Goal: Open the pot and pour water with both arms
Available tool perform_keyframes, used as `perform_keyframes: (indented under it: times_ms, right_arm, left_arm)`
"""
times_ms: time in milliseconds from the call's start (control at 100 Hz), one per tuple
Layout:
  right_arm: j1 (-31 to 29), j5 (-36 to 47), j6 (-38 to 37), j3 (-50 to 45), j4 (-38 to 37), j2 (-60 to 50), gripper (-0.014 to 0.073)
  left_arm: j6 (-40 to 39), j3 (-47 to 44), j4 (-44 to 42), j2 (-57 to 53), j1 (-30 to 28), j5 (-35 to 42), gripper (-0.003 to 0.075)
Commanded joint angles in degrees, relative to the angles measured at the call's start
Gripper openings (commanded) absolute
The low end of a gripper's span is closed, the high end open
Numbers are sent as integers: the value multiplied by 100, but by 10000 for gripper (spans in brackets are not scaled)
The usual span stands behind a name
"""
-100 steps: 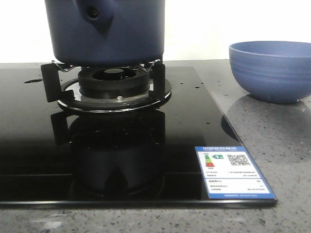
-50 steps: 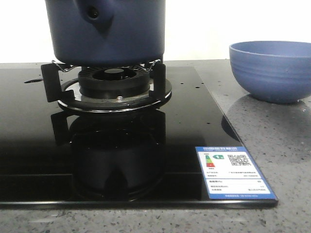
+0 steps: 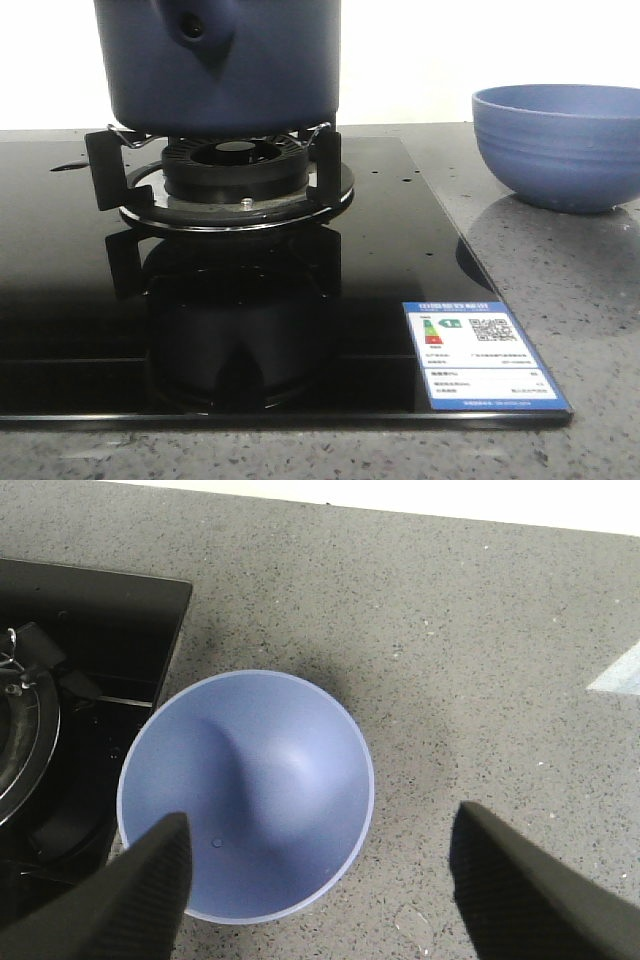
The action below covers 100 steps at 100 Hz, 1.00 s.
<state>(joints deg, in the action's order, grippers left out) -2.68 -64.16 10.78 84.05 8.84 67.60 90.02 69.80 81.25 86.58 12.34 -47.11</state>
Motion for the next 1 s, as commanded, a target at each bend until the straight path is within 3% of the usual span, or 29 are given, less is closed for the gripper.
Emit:
perform_keyframes:
  times_ms: [0, 230, 470, 590, 640, 740, 760, 880, 990]
  right_arm:
    - [-30, 331, 65, 115, 53, -142, 491]
    - [-30, 298, 65, 115, 14, -142, 491]
    - [-30, 457, 134, 115, 351, -142, 486]
    - [-30, 1061, 421, -79, 1153, -240, 346]
    - [-30, 1486, 688, -296, 1628, -370, 224]
    - [-30, 2336, 1392, -911, 2700, -694, -21]
    - [-30, 2508, 1556, -1063, 2827, -774, -71]
    - [-30, 3351, 2464, -1996, 3608, -1253, -62]
    - [-30, 4081, 3081, -2934, 3831, -1792, -62]
  left_arm:
    - [-13, 207, 445, -224, 49, -195, 552]
    - [-37, 398, 440, -741, -29, -251, 550]
    - [-231, 491, 440, -1783, -841, -178, 533]
    - [-986, 491, 399, -2224, -1389, 140, 383]
    - [-1254, 491, 363, -2397, -1628, 202, 274]
    - [-1575, 491, 224, -2660, -2053, 190, -16]
    - [-1587, 491, 175, -2714, -2124, 178, -17]
    - [-1711, 302, 131, -3057, -2276, 370, -20]
    - [-1711, -180, 76, -3466, -2113, 1175, -20]
